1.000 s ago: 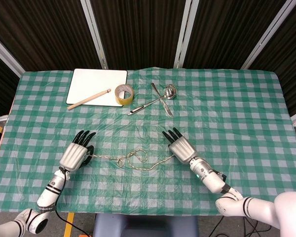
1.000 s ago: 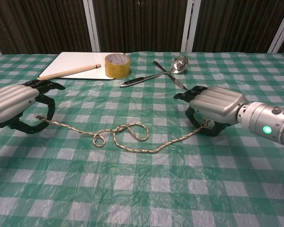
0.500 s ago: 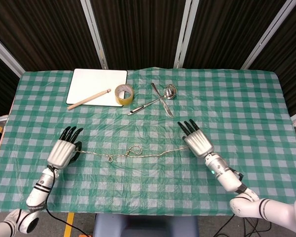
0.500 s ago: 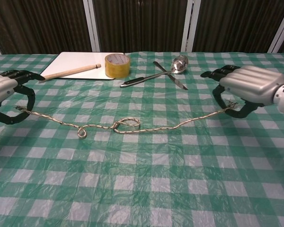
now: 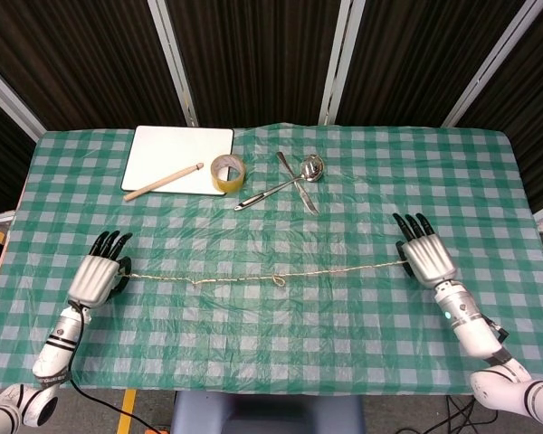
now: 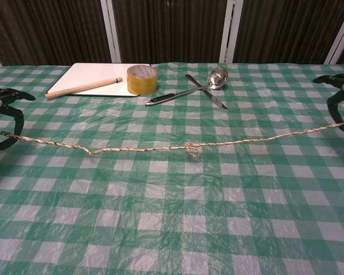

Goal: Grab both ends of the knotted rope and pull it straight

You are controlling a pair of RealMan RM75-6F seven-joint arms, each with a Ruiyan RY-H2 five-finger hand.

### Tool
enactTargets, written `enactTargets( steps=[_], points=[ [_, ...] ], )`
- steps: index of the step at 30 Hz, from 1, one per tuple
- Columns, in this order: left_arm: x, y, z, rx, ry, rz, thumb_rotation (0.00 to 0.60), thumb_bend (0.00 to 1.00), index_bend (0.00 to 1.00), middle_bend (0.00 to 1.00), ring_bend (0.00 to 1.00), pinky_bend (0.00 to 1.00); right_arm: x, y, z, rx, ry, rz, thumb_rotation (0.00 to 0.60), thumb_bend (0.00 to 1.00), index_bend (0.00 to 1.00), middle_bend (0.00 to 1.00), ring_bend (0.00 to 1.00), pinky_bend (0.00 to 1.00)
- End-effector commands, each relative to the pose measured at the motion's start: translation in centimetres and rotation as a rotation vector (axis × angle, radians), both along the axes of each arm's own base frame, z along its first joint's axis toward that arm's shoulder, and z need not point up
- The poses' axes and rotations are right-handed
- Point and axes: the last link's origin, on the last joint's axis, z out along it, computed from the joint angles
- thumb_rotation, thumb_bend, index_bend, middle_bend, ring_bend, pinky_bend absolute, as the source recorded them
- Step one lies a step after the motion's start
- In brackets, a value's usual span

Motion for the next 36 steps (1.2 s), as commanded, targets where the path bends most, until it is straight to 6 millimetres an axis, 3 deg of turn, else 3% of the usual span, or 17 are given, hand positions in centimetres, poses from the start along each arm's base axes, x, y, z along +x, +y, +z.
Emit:
enactTargets(
  steps=[1, 20, 33, 36],
  points=[
    [-0.5, 0.0, -0.1, -0.004, -0.001, 0.014, 0.6, 0.42, 0.65, 0.09, 0.0, 0.08, -1.5, 0.4, 0.7, -0.009, 0.008, -0.031, 0.6, 0.64, 0.78, 0.03, 0.0, 0.0],
    [-1.5, 1.0, -1.0, -0.007, 0.005, 0.059, 0.6, 0.42, 0.65, 0.09, 0.0, 0.08, -6.9, 1.6, 2.8, -0.031, 0.051, -0.148, 0.6, 0.64, 0.78, 0.03, 0.0, 0.0],
    [-1.6, 1.1, -1.7, -0.031, -0.003, 0.071, 0.6, 0.42, 0.65, 0.09, 0.0, 0.08, -7.6, 1.7, 2.2, -0.012, 0.065, -0.167, 0.6, 0.65, 0.77, 0.03, 0.0, 0.0],
    [-1.4, 1.1, -1.9, -0.037, 0.0, 0.065, 0.6, 0.42, 0.65, 0.09, 0.0, 0.08, -7.7, 1.8, 1.9, -0.001, 0.067, -0.17, 0.6, 0.65, 0.71, 0.03, 0.0, 0.0]
  ],
)
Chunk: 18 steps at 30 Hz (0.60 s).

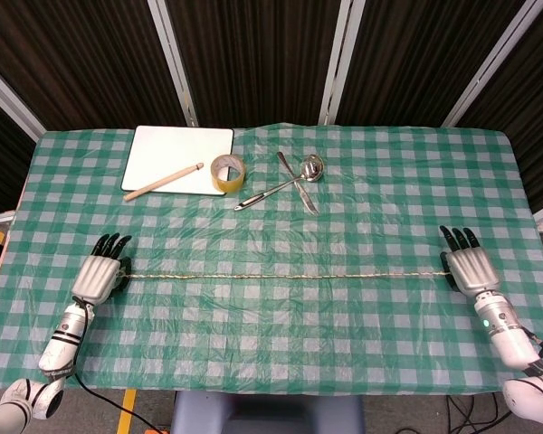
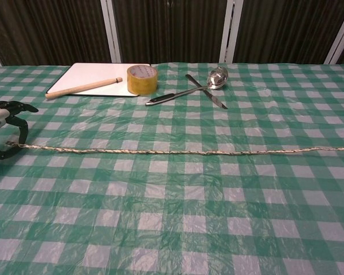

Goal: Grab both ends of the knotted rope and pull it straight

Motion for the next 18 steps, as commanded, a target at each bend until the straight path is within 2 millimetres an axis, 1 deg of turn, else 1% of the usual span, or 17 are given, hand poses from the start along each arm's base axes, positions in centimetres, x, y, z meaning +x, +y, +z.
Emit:
enactTargets(
  steps=[1, 2, 4, 5, 6, 7, 8, 9, 10, 12, 16, 18],
  points=[
    [0.1, 0.0, -0.1, -0.003, 0.002, -0.003, 0.6, 0.42, 0.65, 0.09, 0.0, 0.08, -0.1, 0.1, -0.2, 0.01, 0.0, -0.008, 0.6, 0.65, 0.66, 0.03, 0.0, 0.0],
    [0.1, 0.0, -0.1, -0.005, 0.002, -0.001, 0.6, 0.42, 0.64, 0.09, 0.0, 0.08, -0.2, 0.1, -0.3, 0.014, 0.0, -0.014, 0.6, 0.65, 0.59, 0.03, 0.0, 0.0],
    [0.0, 0.0, -0.3, -0.016, 0.003, 0.004, 0.6, 0.42, 0.6, 0.09, 0.0, 0.08, -0.5, 0.1, -0.4, 0.019, 0.003, -0.029, 0.6, 0.65, 0.45, 0.03, 0.0, 0.0],
    [-0.1, 0.0, -0.3, -0.022, 0.004, 0.006, 0.6, 0.42, 0.51, 0.09, 0.0, 0.08, -0.6, 0.1, -0.4, 0.019, 0.005, -0.036, 0.6, 0.63, 0.39, 0.02, 0.0, 0.0],
    [-0.2, -0.1, -0.3, -0.032, 0.006, 0.012, 0.6, 0.42, 0.42, 0.08, 0.0, 0.09, -0.7, 0.1, -0.4, 0.021, 0.011, -0.048, 0.6, 0.58, 0.3, 0.01, 0.0, 0.0],
    [-0.3, -0.1, -0.3, -0.042, 0.004, 0.019, 0.6, 0.42, 0.24, 0.06, 0.0, 0.09, -0.9, 0.1, -0.4, 0.023, 0.016, -0.059, 0.6, 0.5, 0.19, 0.0, 0.0, 0.0],
    [-0.3, -0.2, -0.3, -0.048, -0.003, 0.027, 0.6, 0.42, 0.1, 0.03, 0.0, 0.09, -1.0, 0.1, -0.4, 0.024, 0.019, -0.069, 0.6, 0.45, 0.13, 0.0, 0.0, 0.0],
    [-0.3, -0.2, -0.2, -0.05, -0.022, 0.033, 0.6, 0.42, 0.02, 0.01, 0.0, 0.09, -1.0, 0.1, -0.3, 0.019, 0.017, -0.076, 0.6, 0.39, 0.06, 0.0, 0.0, 0.0],
    [-0.2, -0.2, -0.1, -0.05, -0.036, 0.034, 0.6, 0.42, 0.0, 0.0, 0.0, 0.09, -0.9, 0.1, -0.2, 0.01, 0.011, -0.076, 0.6, 0.34, 0.01, 0.0, 0.0, 0.0],
    [-0.1, -0.4, 0.5, -0.041, -0.064, 0.028, 0.6, 0.42, 0.0, 0.0, 0.0, 0.09, -0.9, 0.3, 0.1, -0.01, -0.004, -0.074, 0.6, 0.3, 0.0, 0.0, 0.0, 0.0],
    [0.5, -1.2, 2.1, -0.021, -0.136, -0.002, 0.6, 0.42, 0.0, 0.0, 0.0, 0.08, -0.4, 1.0, 1.2, -0.056, -0.071, -0.061, 0.6, 0.29, 0.0, 0.0, 0.0, 0.0],
    [1.0, -2.0, 3.3, -0.011, -0.181, -0.025, 0.6, 0.41, 0.0, 0.0, 0.0, 0.07, 0.2, 2.0, 2.1, -0.091, -0.123, -0.032, 0.6, 0.29, 0.0, 0.0, 0.0, 0.0]
  ],
)
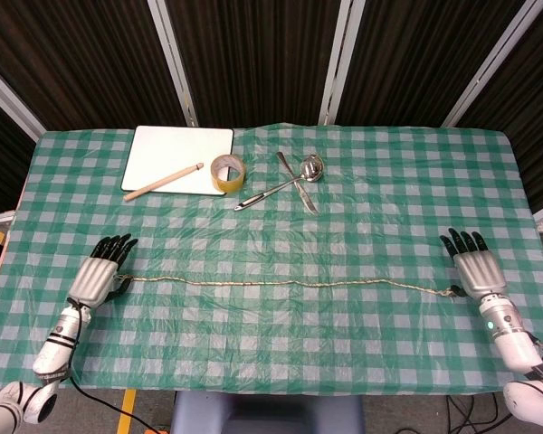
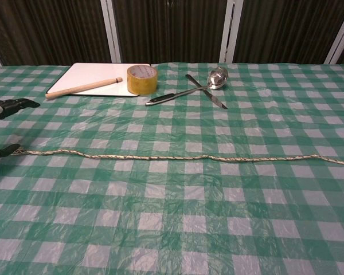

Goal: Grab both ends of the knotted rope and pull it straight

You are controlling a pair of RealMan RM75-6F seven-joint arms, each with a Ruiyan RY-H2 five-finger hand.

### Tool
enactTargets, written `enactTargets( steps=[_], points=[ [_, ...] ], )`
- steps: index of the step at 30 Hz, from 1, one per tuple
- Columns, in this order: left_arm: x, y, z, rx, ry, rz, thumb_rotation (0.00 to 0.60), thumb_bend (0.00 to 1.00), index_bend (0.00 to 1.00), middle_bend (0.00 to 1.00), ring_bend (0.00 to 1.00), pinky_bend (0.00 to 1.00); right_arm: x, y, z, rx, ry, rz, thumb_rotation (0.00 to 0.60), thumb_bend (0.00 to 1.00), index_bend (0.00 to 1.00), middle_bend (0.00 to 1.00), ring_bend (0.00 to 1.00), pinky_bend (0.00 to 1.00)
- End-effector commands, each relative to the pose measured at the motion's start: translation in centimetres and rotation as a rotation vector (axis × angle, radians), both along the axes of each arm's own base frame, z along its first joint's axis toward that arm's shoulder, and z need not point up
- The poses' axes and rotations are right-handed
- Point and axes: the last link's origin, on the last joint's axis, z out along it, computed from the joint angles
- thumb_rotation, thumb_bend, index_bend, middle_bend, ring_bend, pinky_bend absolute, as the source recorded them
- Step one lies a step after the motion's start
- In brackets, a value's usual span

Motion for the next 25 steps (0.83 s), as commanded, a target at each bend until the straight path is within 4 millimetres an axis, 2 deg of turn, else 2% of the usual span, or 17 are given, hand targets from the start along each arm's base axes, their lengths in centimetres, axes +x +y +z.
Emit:
enactTargets(
  steps=[1, 5, 7, 9, 13, 16, 25],
  points=[
    [0.8, -1.5, 2.5, 0.025, -0.087, -0.039, 0.6, 0.41, 0.0, 0.0, 0.0, 0.07, 0.9, 1.7, 1.7, -0.063, -0.086, 0.046, 0.6, 0.29, 0.0, 0.0, 0.0, 0.0],
    [1.9, -4.0, 5.6, 0.067, -0.158, -0.087, 0.6, 0.4, 0.0, 0.0, 0.0, 0.06, 2.7, 5.2, 3.5, -0.133, -0.155, 0.133, 0.6, 0.29, 0.0, 0.0, 0.0, 0.0],
    [2.4, -6.0, 7.1, 0.082, -0.173, -0.107, 0.6, 0.41, 0.0, 0.0, 0.0, 0.06, 3.6, 7.9, 4.4, -0.175, -0.178, 0.154, 0.6, 0.29, 0.0, 0.0, 0.0, 0.0],
    [2.4, -8.6, 8.4, 0.082, -0.159, -0.092, 0.6, 0.41, 0.0, 0.0, 0.0, 0.05, 4.6, 10.6, 5.0, -0.211, -0.204, 0.149, 0.6, 0.29, 0.0, 0.0, 0.0, 0.0],
    [1.9, -13.5, 9.5, 0.063, -0.117, -0.011, 0.6, 0.4, 0.0, 0.0, 0.0, 0.03, 5.9, 15.2, 5.5, -0.305, -0.299, 0.15, 0.6, 0.28, 0.0, 0.0, 0.0, 0.0],
    [1.8, -15.0, 10.1, 0.071, -0.035, 0.015, 0.6, 0.41, 0.0, 0.0, 0.0, 0.02, 6.4, 16.7, 5.1, -0.272, -0.262, 0.186, 0.6, 0.28, 0.0, 0.0, 0.0, 0.0],
    [1.8, -14.8, 10.9, 0.156, -0.006, 0.04, 0.6, 0.42, 0.0, 0.0, 0.0, 0.02, 6.4, 16.9, 4.7, -0.245, -0.253, 0.196, 0.6, 0.28, 0.0, 0.0, 0.0, 0.0]
  ],
)
